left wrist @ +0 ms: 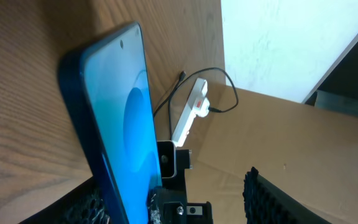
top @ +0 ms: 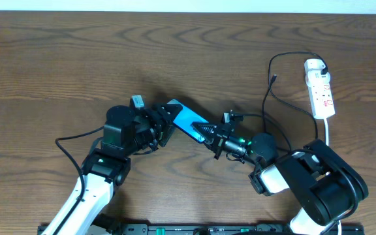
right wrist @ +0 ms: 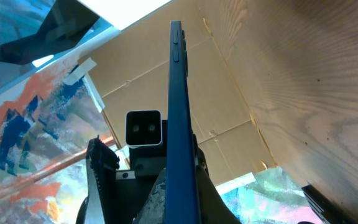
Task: Plug charger to phone and switch on socket
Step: 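Bring the left gripper back and grasp the phone's other end, then hold the phone with left gripper and open the right gripper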
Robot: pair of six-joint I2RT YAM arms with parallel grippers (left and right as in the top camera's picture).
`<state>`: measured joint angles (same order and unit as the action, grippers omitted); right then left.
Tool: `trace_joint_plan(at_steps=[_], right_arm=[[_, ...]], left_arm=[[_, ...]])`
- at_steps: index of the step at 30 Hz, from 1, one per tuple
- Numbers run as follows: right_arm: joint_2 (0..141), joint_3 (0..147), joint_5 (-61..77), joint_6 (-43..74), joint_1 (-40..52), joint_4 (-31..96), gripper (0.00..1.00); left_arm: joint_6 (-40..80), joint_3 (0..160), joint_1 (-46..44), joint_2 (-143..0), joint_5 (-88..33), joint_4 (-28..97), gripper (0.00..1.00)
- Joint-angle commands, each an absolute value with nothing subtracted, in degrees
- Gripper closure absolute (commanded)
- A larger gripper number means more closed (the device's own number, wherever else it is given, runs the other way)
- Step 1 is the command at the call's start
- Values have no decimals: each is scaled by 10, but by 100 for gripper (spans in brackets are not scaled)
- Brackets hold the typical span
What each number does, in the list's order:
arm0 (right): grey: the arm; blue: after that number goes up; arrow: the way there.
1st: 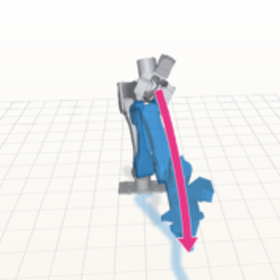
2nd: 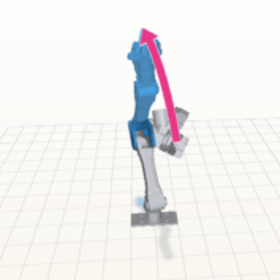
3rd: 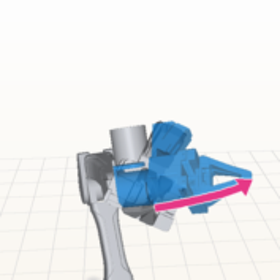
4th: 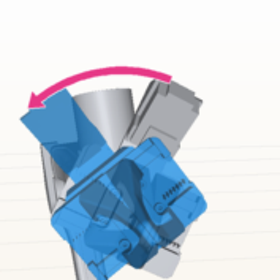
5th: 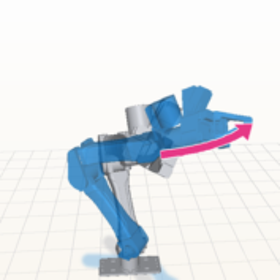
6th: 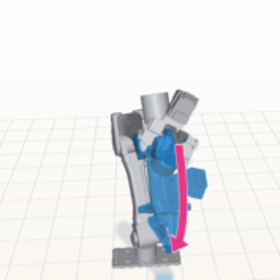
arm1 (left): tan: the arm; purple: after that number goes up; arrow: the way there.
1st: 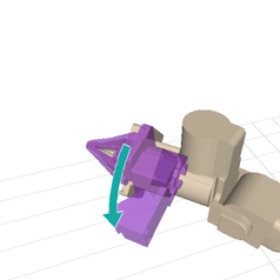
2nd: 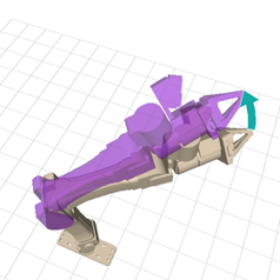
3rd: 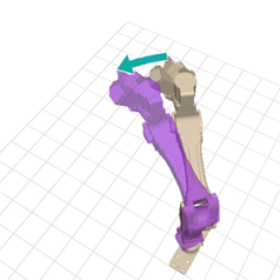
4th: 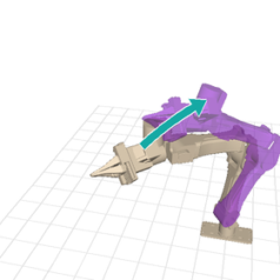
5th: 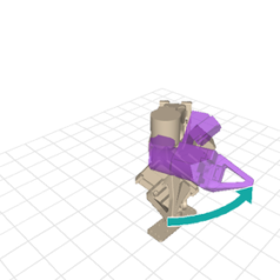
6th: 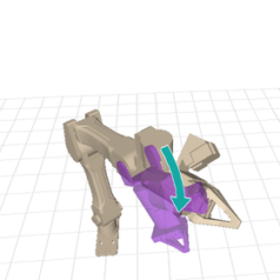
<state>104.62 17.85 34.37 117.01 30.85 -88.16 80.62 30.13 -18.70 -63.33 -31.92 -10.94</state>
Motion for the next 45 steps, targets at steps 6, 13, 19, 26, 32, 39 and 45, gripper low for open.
trace_joint_plan(at_steps=[6,13,19,26,32,39,45], right_arm=[[1042,187,342,1175,316,-903,99],[1042,187,342,1175,324,-903,99],[1042,187,333,1166,335,-902,99],[1042,187,329,1135,336,-894,99],[1042,187,331,1135,349,-893,99],[1042,187,331,1157,349,-894,99],[1042,187,332,1175,349,-894,99]], left_arm=[[806,305,-202,-636,-282,-115,34],[825,305,-202,-636,-259,-115,41],[857,305,-202,-638,-257,-115,44],[878,305,-219,-647,-258,-115,48],[878,305,-232,-664,-241,-115,52],[878,305,-232,-673,-239,-127,63],[878,305,-232,-673,-234,-134,73]])
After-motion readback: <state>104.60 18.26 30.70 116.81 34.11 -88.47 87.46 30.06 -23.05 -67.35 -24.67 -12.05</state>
